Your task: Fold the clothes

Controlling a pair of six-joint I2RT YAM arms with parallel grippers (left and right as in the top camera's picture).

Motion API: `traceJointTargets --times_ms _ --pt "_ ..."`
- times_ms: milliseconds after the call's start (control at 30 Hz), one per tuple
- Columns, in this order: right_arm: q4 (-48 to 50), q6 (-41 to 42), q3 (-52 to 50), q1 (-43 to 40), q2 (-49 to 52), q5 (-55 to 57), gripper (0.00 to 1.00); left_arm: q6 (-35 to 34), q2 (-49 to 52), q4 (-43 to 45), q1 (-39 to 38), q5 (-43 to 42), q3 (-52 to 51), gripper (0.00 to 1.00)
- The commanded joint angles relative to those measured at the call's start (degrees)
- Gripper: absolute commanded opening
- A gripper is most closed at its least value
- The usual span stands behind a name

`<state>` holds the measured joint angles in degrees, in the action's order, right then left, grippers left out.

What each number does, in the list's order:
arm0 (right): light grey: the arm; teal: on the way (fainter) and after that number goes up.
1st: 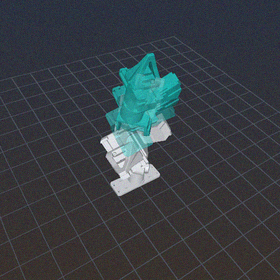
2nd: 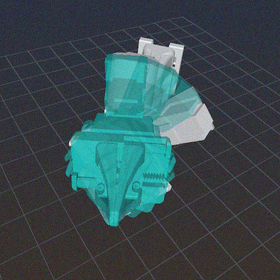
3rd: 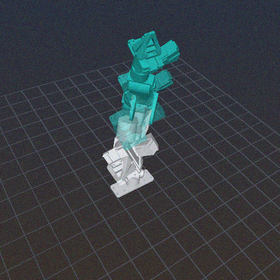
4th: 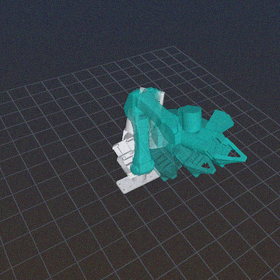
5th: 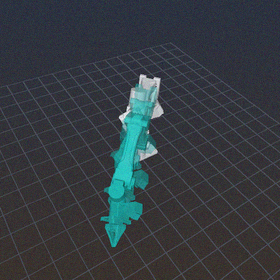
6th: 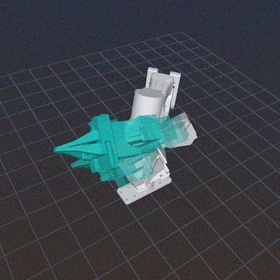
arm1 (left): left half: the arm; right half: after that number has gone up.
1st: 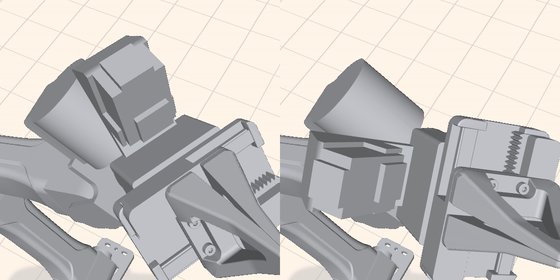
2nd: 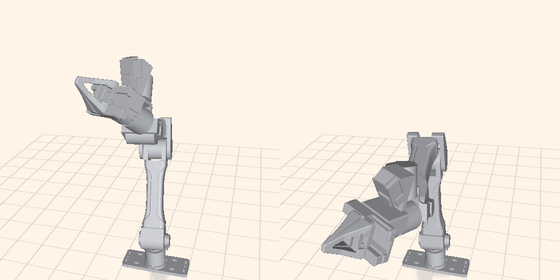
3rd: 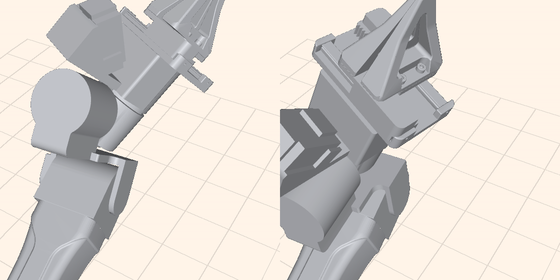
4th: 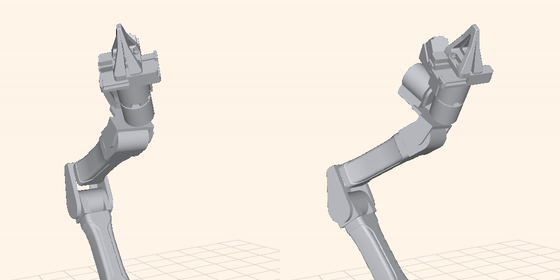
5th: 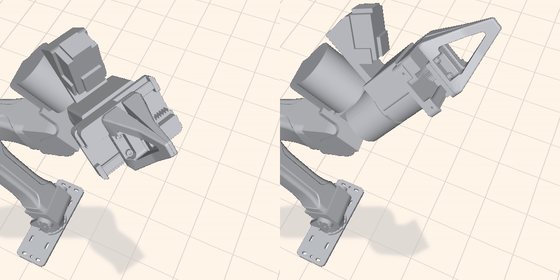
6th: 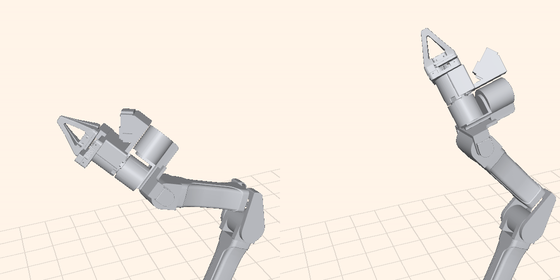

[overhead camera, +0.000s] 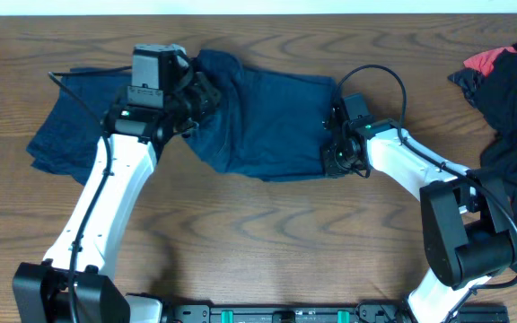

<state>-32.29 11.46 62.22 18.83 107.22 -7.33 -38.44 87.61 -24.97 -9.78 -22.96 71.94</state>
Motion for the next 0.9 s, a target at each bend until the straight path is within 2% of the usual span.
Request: traceJointTargets --times_ms 0,167,367,667,867 --pt "0.4 -0.8 -2.6 0.7 4.1 0.5 0.01 -4.7 -0.5 3.2 -3.4 -0.4 1.4 0.06" --pt "0.5 -0.8 -2.7 2.1 4.5 0.4 0.01 -8.0 0.2 8.0 -8.3 0.8 1.4 0.06" --pt "0.6 -0.3 -2.7 4.1 4.5 0.5 0.01 -10.1 2.9 12.9 -13.2 7.3 1.4 0.06" --pt "0.3 -0.4 -2.7 5.5 4.5 1.0 0.01 -13.4 9.4 23.1 -16.2 7.4 1.4 0.06" --pt "0.2 -0.4 -2.7 5.6 4.5 1.0 0.01 -15.3 13.7 24.7 -18.4 7.4 1.4 0.06"
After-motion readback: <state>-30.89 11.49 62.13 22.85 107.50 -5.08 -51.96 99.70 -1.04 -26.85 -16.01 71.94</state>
